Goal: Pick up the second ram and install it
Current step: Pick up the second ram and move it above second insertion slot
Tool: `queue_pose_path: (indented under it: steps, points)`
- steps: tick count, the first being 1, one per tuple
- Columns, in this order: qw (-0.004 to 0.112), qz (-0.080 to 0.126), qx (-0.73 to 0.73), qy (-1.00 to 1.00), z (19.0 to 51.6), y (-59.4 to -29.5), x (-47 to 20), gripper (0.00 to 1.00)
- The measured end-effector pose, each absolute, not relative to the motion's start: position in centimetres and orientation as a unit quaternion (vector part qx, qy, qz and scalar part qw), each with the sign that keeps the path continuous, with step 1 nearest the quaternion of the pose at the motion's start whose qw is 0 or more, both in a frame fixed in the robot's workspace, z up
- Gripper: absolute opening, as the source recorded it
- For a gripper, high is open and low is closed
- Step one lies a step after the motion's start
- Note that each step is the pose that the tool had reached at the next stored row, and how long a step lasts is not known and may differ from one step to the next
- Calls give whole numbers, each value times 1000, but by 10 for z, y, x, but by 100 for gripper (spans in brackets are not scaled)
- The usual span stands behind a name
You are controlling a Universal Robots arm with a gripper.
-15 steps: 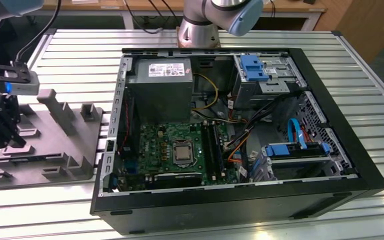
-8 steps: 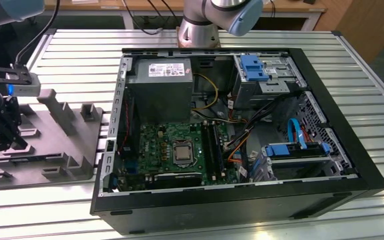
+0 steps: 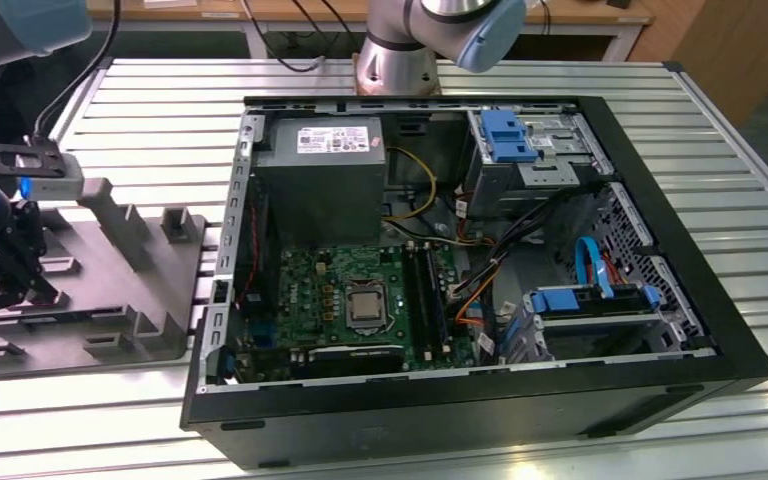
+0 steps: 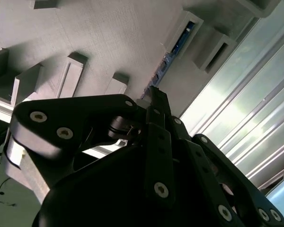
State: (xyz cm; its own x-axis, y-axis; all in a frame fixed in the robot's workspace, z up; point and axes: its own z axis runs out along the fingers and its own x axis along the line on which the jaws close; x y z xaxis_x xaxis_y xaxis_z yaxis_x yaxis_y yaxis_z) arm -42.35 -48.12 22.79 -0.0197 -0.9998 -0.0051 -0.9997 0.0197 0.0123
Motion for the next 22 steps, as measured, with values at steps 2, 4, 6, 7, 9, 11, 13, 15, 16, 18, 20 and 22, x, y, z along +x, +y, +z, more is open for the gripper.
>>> queue_pose_path:
  steps: [2,4,6,7,9,11,13,15,16,18,20,22]
  points:
    - [2,-6,700,-714,225,-481,-424,10]
    - [2,-6,700,-714,224,-481,-425,10]
    - [2,-6,700,-714,223,-482,-426,10]
    - [2,-6,700,-714,223,-483,-426,10]
    - [2,-6,700,-714,220,-483,-427,10]
    - [2,-6,700,-714,217,-483,-427,10]
    - [2,-6,700,-714,216,-483,-427,10]
    - [2,-6,700,-714,214,-483,-427,10]
    - [2,-6,700,-714,214,-483,-427,10]
    - [2,-6,700,-714,212,-483,-427,10]
    - [2,-6,700,-714,211,-483,-427,10]
    - [2,-6,700,-714,211,-483,-427,10]
